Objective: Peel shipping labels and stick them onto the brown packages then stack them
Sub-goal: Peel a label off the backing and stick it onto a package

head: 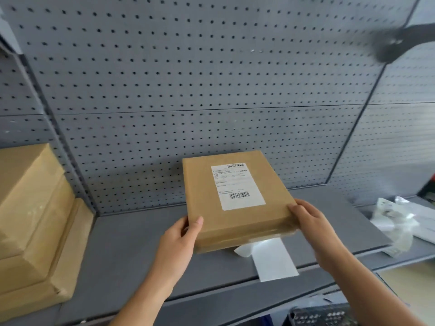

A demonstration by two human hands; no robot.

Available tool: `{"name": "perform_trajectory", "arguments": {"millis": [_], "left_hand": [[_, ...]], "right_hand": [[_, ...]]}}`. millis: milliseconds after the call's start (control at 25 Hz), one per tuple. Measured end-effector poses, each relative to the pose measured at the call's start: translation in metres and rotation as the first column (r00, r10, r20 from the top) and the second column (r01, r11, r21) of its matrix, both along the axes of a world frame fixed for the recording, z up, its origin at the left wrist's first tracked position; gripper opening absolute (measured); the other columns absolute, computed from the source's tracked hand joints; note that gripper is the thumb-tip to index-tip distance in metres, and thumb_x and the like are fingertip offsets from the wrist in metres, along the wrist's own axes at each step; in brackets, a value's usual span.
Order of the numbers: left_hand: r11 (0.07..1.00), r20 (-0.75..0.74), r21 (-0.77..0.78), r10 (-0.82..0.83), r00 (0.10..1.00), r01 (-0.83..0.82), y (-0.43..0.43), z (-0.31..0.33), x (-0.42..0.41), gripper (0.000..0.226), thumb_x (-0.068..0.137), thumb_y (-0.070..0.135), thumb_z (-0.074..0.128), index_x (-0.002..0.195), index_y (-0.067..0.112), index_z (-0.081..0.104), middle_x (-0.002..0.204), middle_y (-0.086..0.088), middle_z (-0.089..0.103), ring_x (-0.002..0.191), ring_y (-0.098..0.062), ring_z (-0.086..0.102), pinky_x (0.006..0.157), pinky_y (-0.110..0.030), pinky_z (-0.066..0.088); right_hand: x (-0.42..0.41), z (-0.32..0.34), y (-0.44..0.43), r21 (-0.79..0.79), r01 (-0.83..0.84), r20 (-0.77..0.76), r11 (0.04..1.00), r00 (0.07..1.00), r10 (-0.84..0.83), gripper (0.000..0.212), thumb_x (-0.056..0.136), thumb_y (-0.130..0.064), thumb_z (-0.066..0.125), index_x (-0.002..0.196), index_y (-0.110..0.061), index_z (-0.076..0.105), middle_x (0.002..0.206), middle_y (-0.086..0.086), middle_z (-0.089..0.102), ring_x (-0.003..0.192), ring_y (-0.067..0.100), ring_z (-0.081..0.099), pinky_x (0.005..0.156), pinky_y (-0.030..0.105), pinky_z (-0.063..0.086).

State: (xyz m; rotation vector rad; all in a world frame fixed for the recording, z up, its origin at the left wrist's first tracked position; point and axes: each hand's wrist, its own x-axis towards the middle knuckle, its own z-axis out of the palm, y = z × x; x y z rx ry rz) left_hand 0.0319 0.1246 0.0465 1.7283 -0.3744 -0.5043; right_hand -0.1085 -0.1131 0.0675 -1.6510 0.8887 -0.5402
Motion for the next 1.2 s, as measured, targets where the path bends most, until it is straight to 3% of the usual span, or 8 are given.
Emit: {"name": "perform_trajectory", "arguments": {"millis": [160,280,480,680,840,920,1080,1200], "left_hand": [[0.988,-0.008,-0.014,-0.154,0.988,0.154,-0.081,-0.005,-0.024,0.034,0.097,0.050,0.057,0.123,0.031,0.067,0.110,0.019,0.075,0.100,0.001,0.069,0.082,-0.021,0.051],[0.970,-0.033,-0.009,-0.243,0.970,0.243,-0.143,-0.011,-0.047,0.036,0.097,0.050,0.058,0.123,0.028,0.065,0.111,0.016,0.073,0.102,-0.005,0.068,0.091,-0.030,0.055],[0.946,-0.003,0.055,-0.319,0.948,0.319,-0.223,-0.023,-0.077,0.026,0.100,0.052,0.049,0.114,0.033,0.062,0.104,0.017,0.069,0.094,-0.004,0.064,0.077,-0.024,0.048],[0.946,0.005,0.157,-0.288,0.958,0.283,-0.272,-0.050,-0.089,0.036,0.102,0.048,0.047,0.121,0.022,0.062,0.108,0.006,0.068,0.093,-0.014,0.060,0.083,-0.030,0.045],[0.943,0.005,0.193,-0.278,0.961,0.271,-0.284,-0.071,-0.100,0.040,0.102,0.045,0.050,0.127,0.017,0.061,0.119,-0.001,0.070,0.103,-0.018,0.063,0.084,-0.025,0.041],[0.944,0.008,0.192,-0.276,0.961,0.269,-0.286,-0.077,-0.102,0.042,0.101,0.047,0.050,0.130,0.017,0.059,0.117,0.002,0.069,0.103,-0.015,0.063,0.084,-0.023,0.041],[0.933,0.016,0.199,-0.309,0.951,0.300,-0.284,-0.080,-0.100,0.055,0.099,0.054,0.049,0.141,0.019,0.054,0.132,0.003,0.066,0.122,-0.018,0.061,0.093,-0.023,0.044],[0.919,0.058,0.256,-0.324,0.944,0.299,-0.273,-0.069,-0.087,0.069,0.101,0.055,0.043,0.158,0.019,0.030,0.157,0.000,0.044,0.145,-0.019,0.041,0.116,-0.030,0.032]], "right_hand": [[-0.041,-0.001,-0.075,0.010,0.156,-0.003,0.988,0.988,-0.156,0.018,0.099,-0.030,0.051,0.098,-0.032,0.069,0.107,-0.009,0.068,0.104,0.012,0.059,0.102,0.041,0.042],[-0.075,-0.004,-0.127,0.011,0.259,-0.008,0.966,0.966,-0.259,0.020,0.098,-0.030,0.051,0.089,-0.034,0.069,0.103,-0.009,0.066,0.106,0.016,0.058,0.105,0.043,0.042],[-0.110,-0.027,-0.196,0.018,0.356,-0.034,0.934,0.934,-0.355,0.021,0.096,-0.029,0.049,0.099,-0.028,0.070,0.099,-0.005,0.064,0.103,0.020,0.057,0.099,0.042,0.043],[-0.122,-0.061,-0.234,0.059,0.361,-0.078,0.931,0.931,-0.356,0.026,0.099,-0.026,0.045,0.112,-0.020,0.067,0.100,0.000,0.061,0.099,0.020,0.054,0.089,0.037,0.041],[-0.125,-0.083,-0.248,0.062,0.347,-0.127,0.936,0.933,-0.337,0.020,0.099,-0.023,0.043,0.097,-0.023,0.062,0.092,-0.001,0.056,0.089,0.018,0.051,0.077,0.034,0.040],[-0.127,-0.091,-0.250,0.058,0.341,-0.143,0.938,0.933,-0.330,0.023,0.100,-0.023,0.042,0.095,-0.020,0.064,0.091,0.002,0.056,0.089,0.019,0.051,0.079,0.036,0.039],[-0.131,-0.086,-0.248,0.031,0.302,-0.184,0.953,0.939,-0.291,0.023,0.101,-0.026,0.042,0.107,-0.023,0.065,0.107,0.003,0.060,0.100,0.021,0.054,0.086,0.037,0.041],[-0.124,-0.068,-0.241,-0.199,0.272,-0.228,0.941,0.921,-0.315,0.036,0.102,-0.031,0.045,0.135,-0.021,0.055,0.134,0.005,0.057,0.119,0.023,0.054,0.096,0.038,0.043]]}}
